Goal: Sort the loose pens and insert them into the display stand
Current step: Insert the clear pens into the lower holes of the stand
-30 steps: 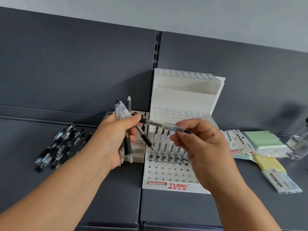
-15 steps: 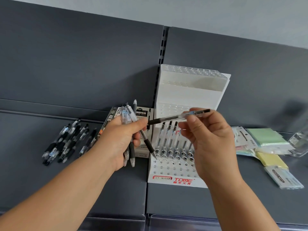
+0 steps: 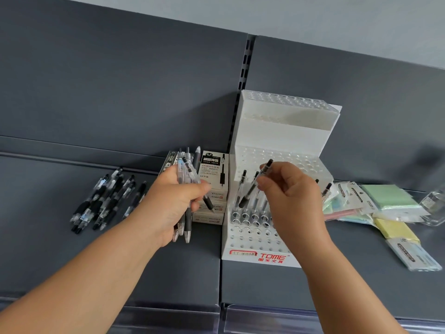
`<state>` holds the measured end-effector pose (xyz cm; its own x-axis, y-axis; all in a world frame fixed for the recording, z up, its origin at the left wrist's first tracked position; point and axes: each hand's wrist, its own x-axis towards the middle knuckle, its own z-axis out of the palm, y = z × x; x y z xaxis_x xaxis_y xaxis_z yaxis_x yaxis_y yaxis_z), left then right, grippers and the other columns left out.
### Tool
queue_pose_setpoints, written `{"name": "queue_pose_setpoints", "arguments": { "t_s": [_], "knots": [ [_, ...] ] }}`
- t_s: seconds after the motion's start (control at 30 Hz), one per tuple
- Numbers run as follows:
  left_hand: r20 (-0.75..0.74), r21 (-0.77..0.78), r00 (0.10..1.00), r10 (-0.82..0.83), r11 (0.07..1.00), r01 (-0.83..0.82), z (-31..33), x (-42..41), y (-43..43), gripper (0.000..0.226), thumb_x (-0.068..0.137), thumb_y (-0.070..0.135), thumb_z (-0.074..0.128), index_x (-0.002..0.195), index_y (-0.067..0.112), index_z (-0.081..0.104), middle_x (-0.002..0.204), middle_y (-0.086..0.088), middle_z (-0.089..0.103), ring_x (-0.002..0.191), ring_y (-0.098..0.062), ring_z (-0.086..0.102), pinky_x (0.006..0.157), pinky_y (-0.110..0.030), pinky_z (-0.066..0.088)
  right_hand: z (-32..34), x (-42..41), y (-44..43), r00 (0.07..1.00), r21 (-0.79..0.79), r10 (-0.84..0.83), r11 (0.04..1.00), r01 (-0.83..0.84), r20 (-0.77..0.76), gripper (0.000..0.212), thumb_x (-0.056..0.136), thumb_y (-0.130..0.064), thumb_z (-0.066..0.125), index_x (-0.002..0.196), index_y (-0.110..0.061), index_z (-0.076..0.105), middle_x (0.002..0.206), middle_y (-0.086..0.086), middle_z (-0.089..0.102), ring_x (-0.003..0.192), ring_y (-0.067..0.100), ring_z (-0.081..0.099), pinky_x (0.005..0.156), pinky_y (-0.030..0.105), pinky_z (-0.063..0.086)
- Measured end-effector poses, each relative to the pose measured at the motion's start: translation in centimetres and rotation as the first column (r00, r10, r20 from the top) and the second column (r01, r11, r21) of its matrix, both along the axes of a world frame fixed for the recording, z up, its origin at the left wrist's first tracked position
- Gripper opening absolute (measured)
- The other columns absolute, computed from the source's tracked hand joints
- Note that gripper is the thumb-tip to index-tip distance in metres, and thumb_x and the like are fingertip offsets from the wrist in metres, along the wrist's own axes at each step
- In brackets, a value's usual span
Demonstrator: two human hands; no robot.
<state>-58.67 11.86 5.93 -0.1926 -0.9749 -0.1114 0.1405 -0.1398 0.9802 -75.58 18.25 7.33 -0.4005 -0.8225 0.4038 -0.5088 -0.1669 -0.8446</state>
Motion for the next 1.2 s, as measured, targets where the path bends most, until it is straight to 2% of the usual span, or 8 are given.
{"name": "queue_pose_setpoints", "arguments": {
  "t_s": [0.23,0.4,0.63,0.77,0.87,1.03,1.13,1.2],
  "knots": [
    [0.031,-0.016,0.999,-0.011,1.000,0.012,-0.1,0.4,-0.3,0.025,0.083,-0.008,0.061,0.100,0.011,0.060,0.094,-0.004,0.071,0.065,-0.011,0.055,0.053,-0.023,0.043,0.3,0.4,-0.3,0.998,0.027,0.008,1.000,-0.007,-0.054,0.017,0.088,-0.016,0.065,0.078,-0.029,0.064,0.071,0.000,0.067,0.056,0.016,0.053,0.060,0.031,0.048],
    [0.041,-0.032,0.999,-0.033,0.999,0.035,-0.1,0.4,-0.3,0.028,0.082,-0.007,0.063,0.103,0.012,0.061,0.092,-0.005,0.072,0.066,-0.012,0.056,0.052,-0.022,0.043,-2.0,0.8,-0.9,0.993,0.195,0.017,0.981,0.006,-0.116,0.005,0.089,-0.018,0.065,0.093,-0.021,0.066,0.070,-0.011,0.063,0.057,0.001,0.052,0.058,0.020,0.040],
    [0.074,-0.066,0.996,-0.057,0.996,0.062,0.0,0.3,-0.2,0.031,0.079,-0.004,0.069,0.104,0.012,0.061,0.097,-0.011,0.071,0.060,-0.007,0.057,0.047,-0.020,0.041,-2.7,1.1,-1.2,0.994,0.204,-0.051,0.977,0.070,-0.095,0.008,0.086,-0.019,0.068,0.082,-0.022,0.062,0.069,-0.008,0.063,0.062,0.006,0.057,0.059,0.021,0.045],
    [0.109,-0.107,0.991,-0.083,0.990,0.095,0.3,0.2,0.0,0.033,0.076,-0.003,0.073,0.102,0.013,0.061,0.084,-0.005,0.069,0.062,-0.010,0.056,0.049,-0.023,0.040,-2.0,1.5,-0.5,0.989,0.103,-0.081,0.990,0.095,-0.127,0.005,0.087,-0.026,0.066,0.091,-0.023,0.063,0.078,-0.009,0.062,0.063,0.011,0.057,0.061,0.029,0.048],
    [0.169,-0.170,0.980,-0.100,0.977,0.129,0.6,-0.2,0.3,0.036,0.073,0.001,0.077,0.099,0.019,0.060,0.070,0.008,0.065,0.060,-0.004,0.058,0.049,-0.020,0.041,-0.1,2.5,0.1,1.000,-0.010,0.013,1.000,-0.014,-0.027,0.007,0.089,-0.025,0.063,0.087,-0.031,0.063,0.075,-0.010,0.062,0.055,0.006,0.051,0.055,0.022,0.042],
    [0.221,-0.260,0.961,-0.167,0.939,0.223,1.3,-1.2,1.2,0.037,0.073,0.001,0.076,0.100,0.020,0.060,0.065,0.008,0.062,0.048,0.003,0.053,0.044,-0.010,0.039,1.9,3.6,-0.2,0.976,0.049,0.199,0.978,-0.204,0.085,0.016,0.089,-0.018,0.063,0.083,-0.033,0.064,0.073,-0.015,0.067,0.064,0.000,0.058,0.060,0.012,0.046],
    [0.225,-0.261,0.955,-0.193,0.932,0.250,1.5,-1.3,1.4,0.036,0.073,0.003,0.077,0.101,0.018,0.061,0.067,0.008,0.063,0.048,0.003,0.053,0.045,-0.010,0.039,1.6,3.2,-0.1,0.975,0.042,0.178,0.982,-0.185,0.132,0.017,0.090,-0.013,0.062,0.081,-0.028,0.065,0.069,-0.011,0.066,0.063,0.003,0.058,0.060,0.019,0.049],
    [0.204,-0.236,0.960,-0.192,0.942,0.238,1.4,-1.3,1.3,0.031,0.076,0.005,0.076,0.099,0.019,0.061,0.070,0.008,0.064,0.049,0.004,0.053,0.046,-0.010,0.040,1.6,2.5,0.0,0.975,0.006,0.151,0.988,-0.154,0.160,0.016,0.090,-0.011,0.061,0.082,-0.025,0.066,0.070,-0.006,0.067,0.067,0.010,0.061,0.069,0.029,0.054]
  ]
}}
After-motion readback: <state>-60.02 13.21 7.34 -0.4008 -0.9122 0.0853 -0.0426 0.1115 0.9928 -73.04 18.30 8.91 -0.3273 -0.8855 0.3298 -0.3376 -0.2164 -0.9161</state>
